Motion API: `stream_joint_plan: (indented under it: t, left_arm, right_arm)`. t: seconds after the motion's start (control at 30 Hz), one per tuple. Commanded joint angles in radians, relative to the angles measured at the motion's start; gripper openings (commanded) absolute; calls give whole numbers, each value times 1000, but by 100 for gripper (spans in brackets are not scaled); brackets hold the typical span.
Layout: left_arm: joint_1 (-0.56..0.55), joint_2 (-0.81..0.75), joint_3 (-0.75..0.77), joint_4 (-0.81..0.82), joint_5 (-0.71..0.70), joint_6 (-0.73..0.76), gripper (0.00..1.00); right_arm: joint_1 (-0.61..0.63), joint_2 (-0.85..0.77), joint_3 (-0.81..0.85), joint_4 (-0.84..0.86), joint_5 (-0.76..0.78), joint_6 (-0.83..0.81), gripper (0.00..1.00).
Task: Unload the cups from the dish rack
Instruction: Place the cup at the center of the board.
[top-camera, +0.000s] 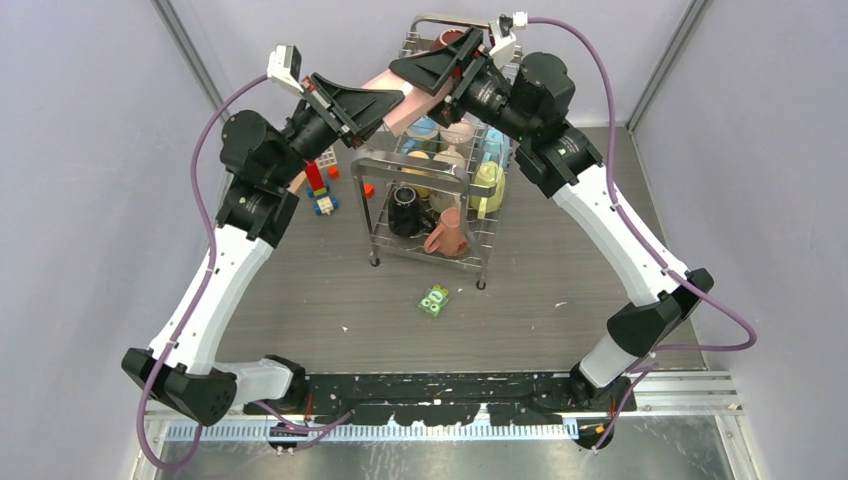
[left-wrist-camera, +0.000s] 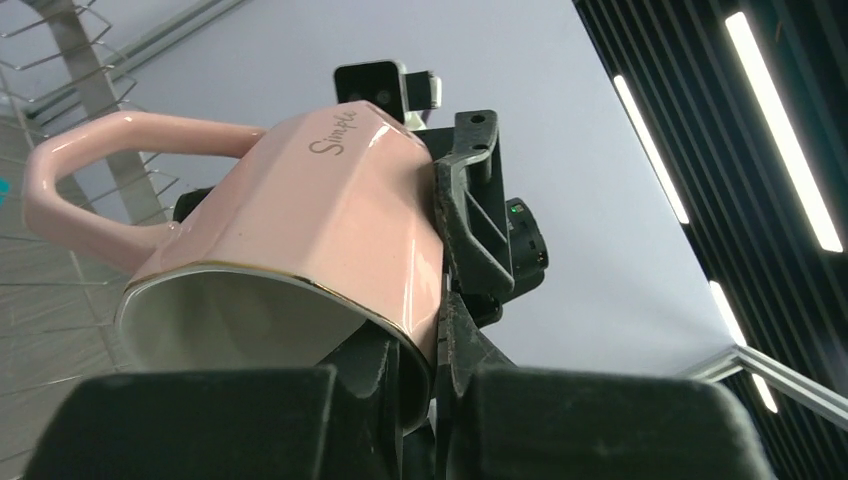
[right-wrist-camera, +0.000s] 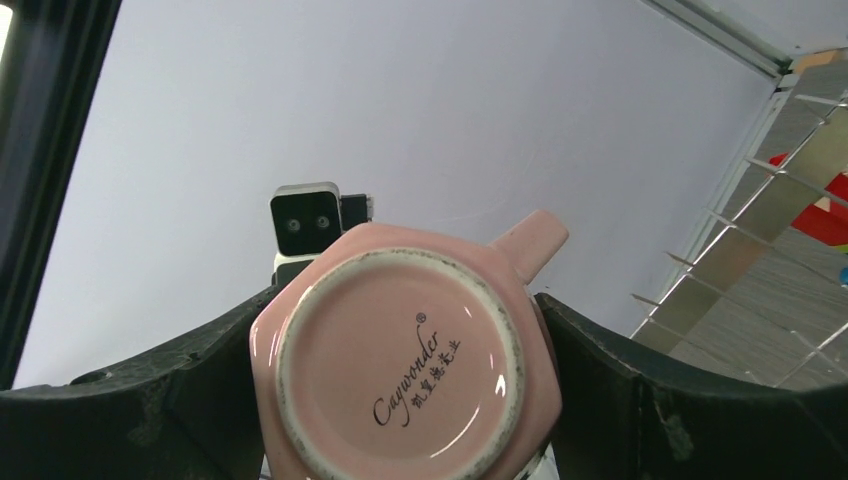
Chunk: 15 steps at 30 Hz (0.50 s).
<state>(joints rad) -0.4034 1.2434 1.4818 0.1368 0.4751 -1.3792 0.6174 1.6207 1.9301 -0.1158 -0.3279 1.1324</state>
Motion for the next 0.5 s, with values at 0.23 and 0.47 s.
stream_joint_plan:
  t: [0.23, 0.47]
  left_arm:
    - [7, -21, 17, 105, -12, 39, 0]
    - [9, -41, 29, 161, -146, 61, 0]
  right_arm:
    - [0, -128, -38, 155, -23, -45, 99]
    - [1, -205, -106, 139, 2, -105, 100]
